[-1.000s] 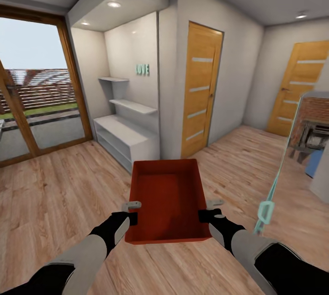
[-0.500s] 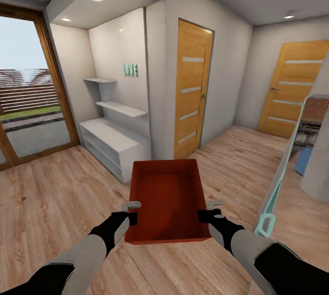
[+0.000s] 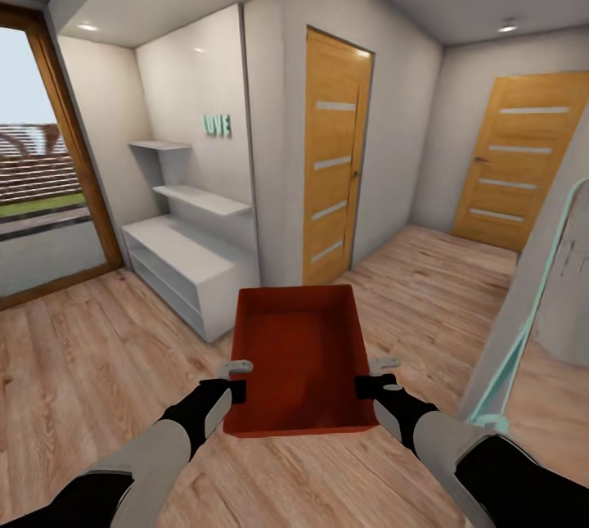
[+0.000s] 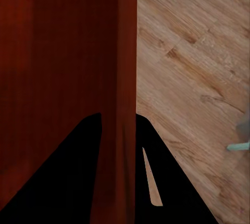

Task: Move the two storage containers from the living room to the garage. In the garage, place one container on the floor and stack the other container on top of it (either order is fine).

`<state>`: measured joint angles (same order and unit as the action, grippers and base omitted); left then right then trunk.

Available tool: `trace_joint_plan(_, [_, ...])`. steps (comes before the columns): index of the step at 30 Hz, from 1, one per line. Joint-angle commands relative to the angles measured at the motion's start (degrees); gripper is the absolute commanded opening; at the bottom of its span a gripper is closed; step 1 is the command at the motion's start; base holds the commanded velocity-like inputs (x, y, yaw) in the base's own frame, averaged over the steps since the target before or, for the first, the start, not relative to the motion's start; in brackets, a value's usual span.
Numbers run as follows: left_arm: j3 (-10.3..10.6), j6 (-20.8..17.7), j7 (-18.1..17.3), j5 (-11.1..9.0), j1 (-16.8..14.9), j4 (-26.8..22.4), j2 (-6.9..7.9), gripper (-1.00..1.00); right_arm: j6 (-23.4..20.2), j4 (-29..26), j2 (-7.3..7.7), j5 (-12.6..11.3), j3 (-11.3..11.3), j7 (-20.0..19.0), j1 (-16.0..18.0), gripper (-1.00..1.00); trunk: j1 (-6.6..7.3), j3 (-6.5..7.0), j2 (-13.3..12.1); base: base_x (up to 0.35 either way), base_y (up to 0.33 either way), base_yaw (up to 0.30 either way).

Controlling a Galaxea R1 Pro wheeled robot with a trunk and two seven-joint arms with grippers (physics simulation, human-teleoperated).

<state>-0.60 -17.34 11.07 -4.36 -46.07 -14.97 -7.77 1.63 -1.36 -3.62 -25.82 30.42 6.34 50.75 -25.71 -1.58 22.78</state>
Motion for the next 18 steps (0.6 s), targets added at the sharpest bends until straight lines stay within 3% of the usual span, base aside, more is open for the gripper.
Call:
trace_joint_plan(1, [0.07, -0.23, 0.88, 1.72, -0.02, -0.33, 0.12, -1.00, 0.31, 1.44, 0.01, -1.07, -0.98, 0.26, 0.07, -1.00, -0.07, -0.12, 0.13, 0.328, 0.000, -0.001])
trace_joint_plan(18, [0.07, -0.22, 0.88, 1.72, -0.02, -0.33, 0.12, -1.00, 0.31, 1.44, 0.02, -1.07, -0.98, 0.25, 0.09, -1.00, -0.07, -0.12, 0.13, 0.328, 0.000, 0.000])
